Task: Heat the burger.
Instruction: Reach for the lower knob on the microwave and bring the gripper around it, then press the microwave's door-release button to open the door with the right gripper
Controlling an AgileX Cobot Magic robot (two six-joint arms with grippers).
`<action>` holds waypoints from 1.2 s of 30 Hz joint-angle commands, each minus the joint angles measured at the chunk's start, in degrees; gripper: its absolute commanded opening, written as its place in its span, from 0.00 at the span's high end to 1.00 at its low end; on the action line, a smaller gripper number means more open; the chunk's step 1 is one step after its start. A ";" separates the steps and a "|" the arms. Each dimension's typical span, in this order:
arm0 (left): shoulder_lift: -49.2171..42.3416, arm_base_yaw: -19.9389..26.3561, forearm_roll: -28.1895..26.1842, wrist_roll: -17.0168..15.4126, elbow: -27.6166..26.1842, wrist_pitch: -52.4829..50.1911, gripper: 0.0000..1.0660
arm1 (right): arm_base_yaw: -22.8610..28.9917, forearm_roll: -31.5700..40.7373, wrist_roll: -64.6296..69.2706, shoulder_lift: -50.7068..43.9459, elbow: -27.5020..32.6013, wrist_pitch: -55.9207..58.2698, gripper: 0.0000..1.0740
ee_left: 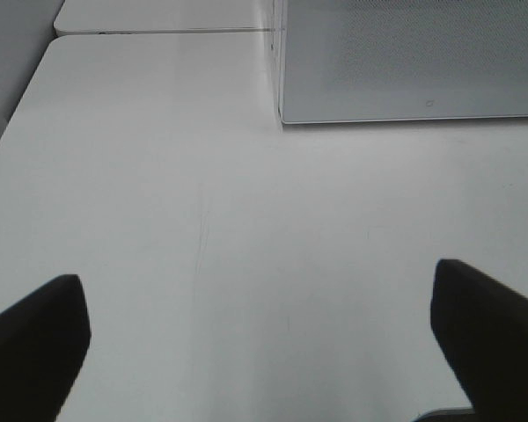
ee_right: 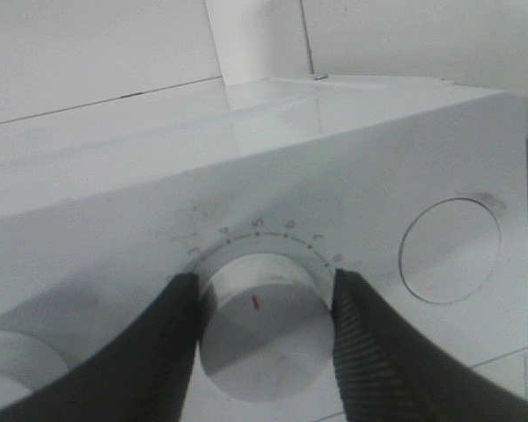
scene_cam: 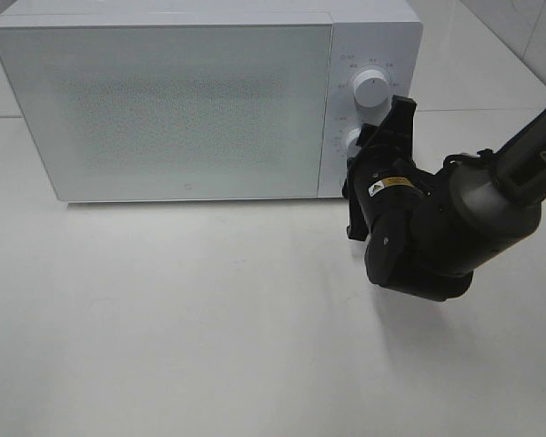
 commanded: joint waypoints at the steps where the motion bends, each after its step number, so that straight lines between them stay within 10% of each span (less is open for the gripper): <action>1: -0.80 0.17 -0.17 -0.06 0.06 -0.74 0.08 | 0.23 -6.02 -2.64 -0.74 -1.66 -10.14 0.79; 14: -0.80 0.17 -0.17 -0.06 0.06 -0.74 0.08 | 0.23 5.44 -5.44 -0.92 -1.43 -11.57 0.59; 25: -0.80 0.17 -0.17 -0.06 0.06 -0.74 0.08 | 0.23 3.27 -8.48 -0.92 -1.43 -11.52 0.36; 36: -0.80 0.17 -0.17 -0.06 0.06 -0.74 0.08 | 0.40 -2.12 -16.27 -4.07 0.92 -5.39 0.36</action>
